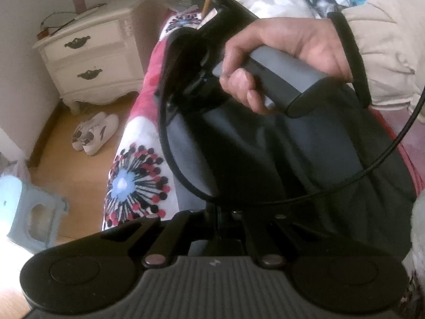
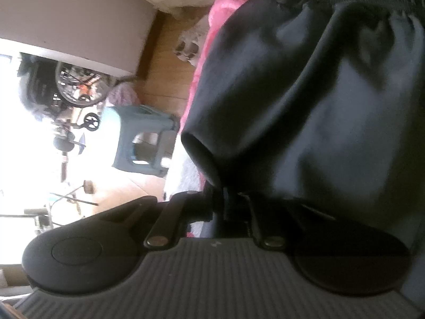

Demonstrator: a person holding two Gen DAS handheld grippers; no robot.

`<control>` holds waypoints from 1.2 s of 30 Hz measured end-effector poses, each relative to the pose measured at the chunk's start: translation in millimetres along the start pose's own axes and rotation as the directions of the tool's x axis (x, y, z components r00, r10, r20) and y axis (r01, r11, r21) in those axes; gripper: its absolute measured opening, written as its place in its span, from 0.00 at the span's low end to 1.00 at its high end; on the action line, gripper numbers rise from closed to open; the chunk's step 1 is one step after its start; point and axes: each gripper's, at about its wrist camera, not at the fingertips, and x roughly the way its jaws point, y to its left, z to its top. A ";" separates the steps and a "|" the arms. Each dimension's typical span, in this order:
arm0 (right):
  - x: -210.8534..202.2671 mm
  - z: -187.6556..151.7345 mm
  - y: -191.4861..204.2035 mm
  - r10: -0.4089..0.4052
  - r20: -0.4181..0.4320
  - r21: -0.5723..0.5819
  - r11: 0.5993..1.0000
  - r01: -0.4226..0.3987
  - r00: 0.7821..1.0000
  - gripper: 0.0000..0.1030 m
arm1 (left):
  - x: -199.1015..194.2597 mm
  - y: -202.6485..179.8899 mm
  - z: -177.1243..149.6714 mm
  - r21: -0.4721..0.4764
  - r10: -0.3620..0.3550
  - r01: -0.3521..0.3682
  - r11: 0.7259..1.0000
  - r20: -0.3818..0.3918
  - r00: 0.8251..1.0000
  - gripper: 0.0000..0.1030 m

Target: Fold clothes

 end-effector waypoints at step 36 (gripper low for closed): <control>-189.4 -17.7 -150.8 0.159 0.277 0.011 0.986 -0.169 0.947 0.02 | 13.7 -162.5 81.8 0.270 -0.265 0.268 0.925 -0.050 0.963 0.02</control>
